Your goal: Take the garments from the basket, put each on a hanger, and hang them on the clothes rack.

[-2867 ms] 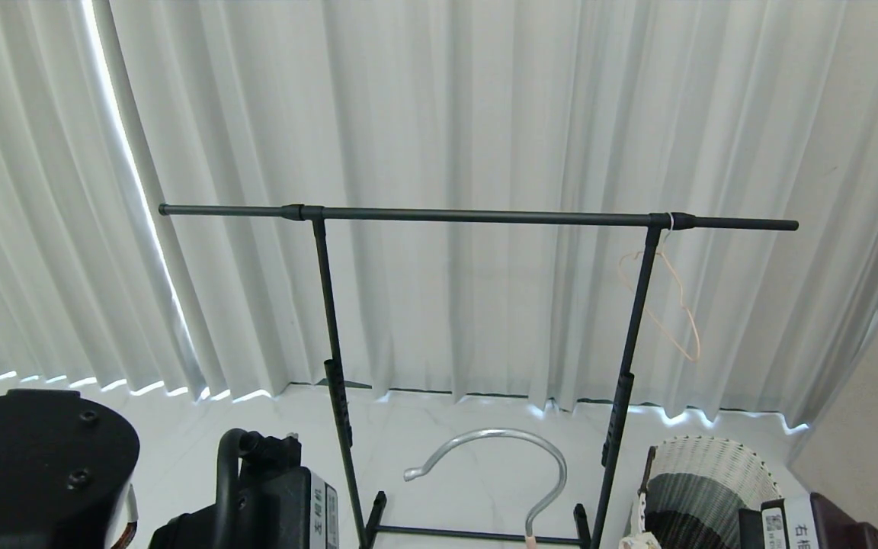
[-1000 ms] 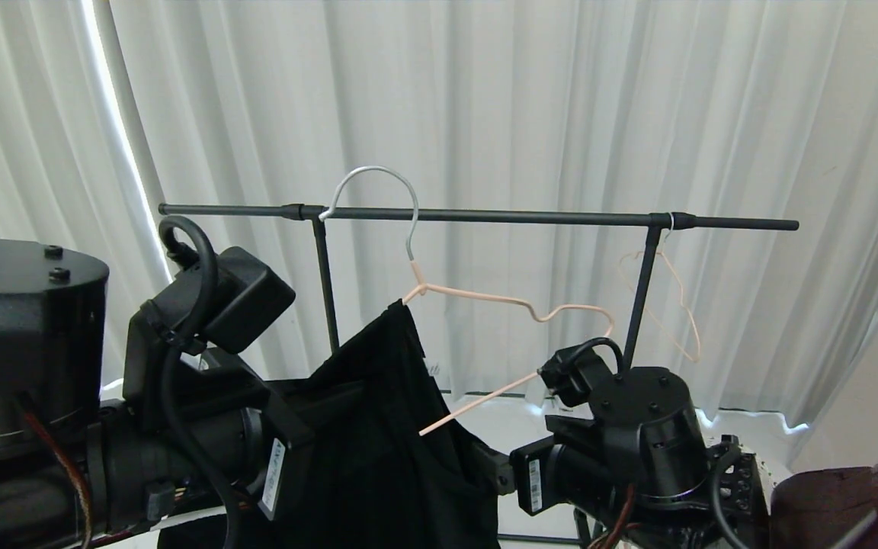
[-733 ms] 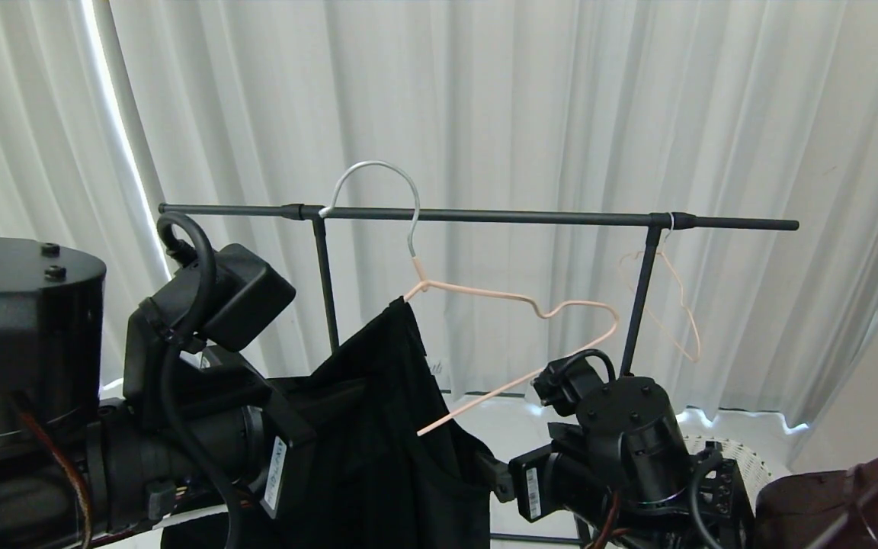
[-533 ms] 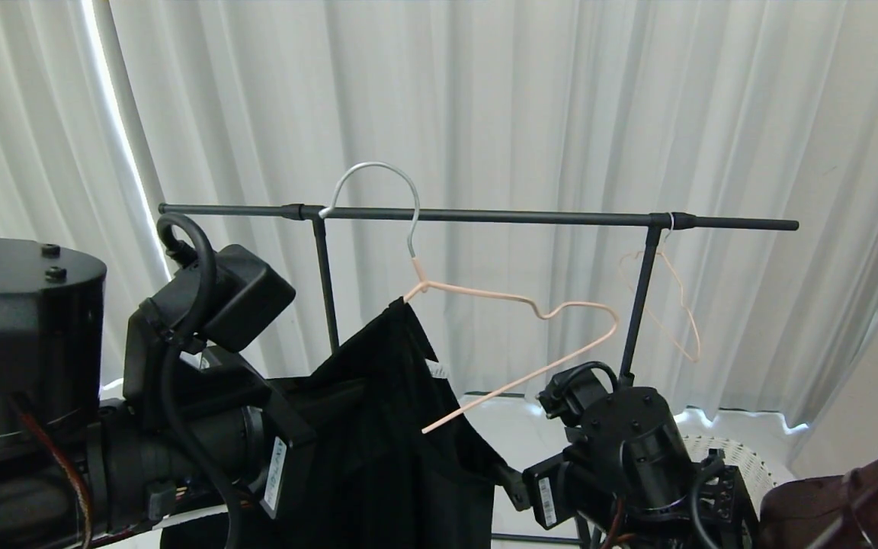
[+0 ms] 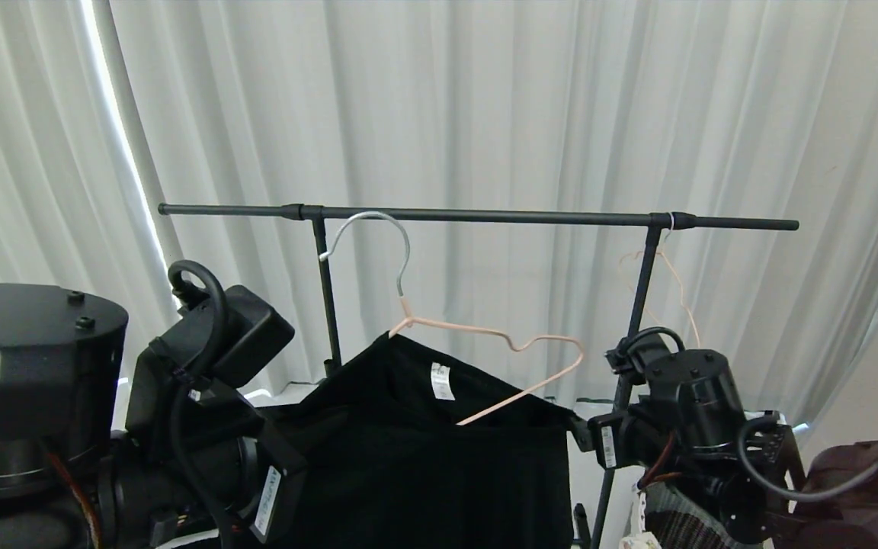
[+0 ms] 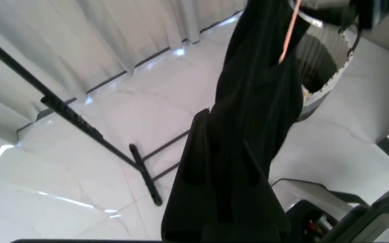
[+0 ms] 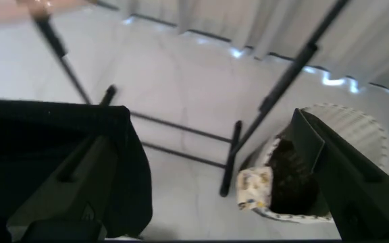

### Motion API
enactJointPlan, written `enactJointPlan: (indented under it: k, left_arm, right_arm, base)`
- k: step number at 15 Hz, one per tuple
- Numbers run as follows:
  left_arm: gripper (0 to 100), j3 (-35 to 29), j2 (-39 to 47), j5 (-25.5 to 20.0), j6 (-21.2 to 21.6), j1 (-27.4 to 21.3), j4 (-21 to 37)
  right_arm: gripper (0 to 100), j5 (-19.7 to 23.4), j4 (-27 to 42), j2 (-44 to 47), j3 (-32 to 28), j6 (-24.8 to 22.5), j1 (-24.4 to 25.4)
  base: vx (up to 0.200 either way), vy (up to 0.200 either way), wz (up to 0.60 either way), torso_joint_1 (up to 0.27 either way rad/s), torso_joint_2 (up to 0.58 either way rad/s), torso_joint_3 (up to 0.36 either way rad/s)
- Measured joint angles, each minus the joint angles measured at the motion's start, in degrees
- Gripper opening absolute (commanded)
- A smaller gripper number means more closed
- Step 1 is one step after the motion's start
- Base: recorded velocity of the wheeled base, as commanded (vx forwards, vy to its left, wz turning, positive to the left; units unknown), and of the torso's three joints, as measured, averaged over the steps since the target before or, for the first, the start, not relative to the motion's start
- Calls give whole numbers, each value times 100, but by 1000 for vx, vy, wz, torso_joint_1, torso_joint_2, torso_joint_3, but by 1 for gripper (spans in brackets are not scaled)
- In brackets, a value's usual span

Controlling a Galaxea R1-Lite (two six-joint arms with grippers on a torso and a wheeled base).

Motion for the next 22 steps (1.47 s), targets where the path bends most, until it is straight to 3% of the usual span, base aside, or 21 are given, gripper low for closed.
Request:
enactJointPlan:
  k: [4,10,13,16,22]
  left_arm:
    - [0,212,-38,45,55,7,-2]
    - [0,490,-57,5,435,0,-4]
    - [0,702,72,22,641,-1,-4]
    - [0,746,347,38,622,-6,-222]
    - [0,975,603,24,608,-17,-734]
  right_arm:
    - [100,2,-26,-227,-12,-187,-516]
    - [100,93,-20,-456,-83,-323,-747]
    - [100,528,7,-614,-273,-514,-751]
    - [100,1165,95,-852,-345,-1168,-756]
    - [100,2755,1229,-1351,-513,-2542,-941]
  base:
    - [0,0,0,0,0,0]
    - [0,0,0,0,0,0]
    - [0,0,0,0,0,0]
    - [0,0,0,0,0,0]
    - [0,0,0,0,0,0]
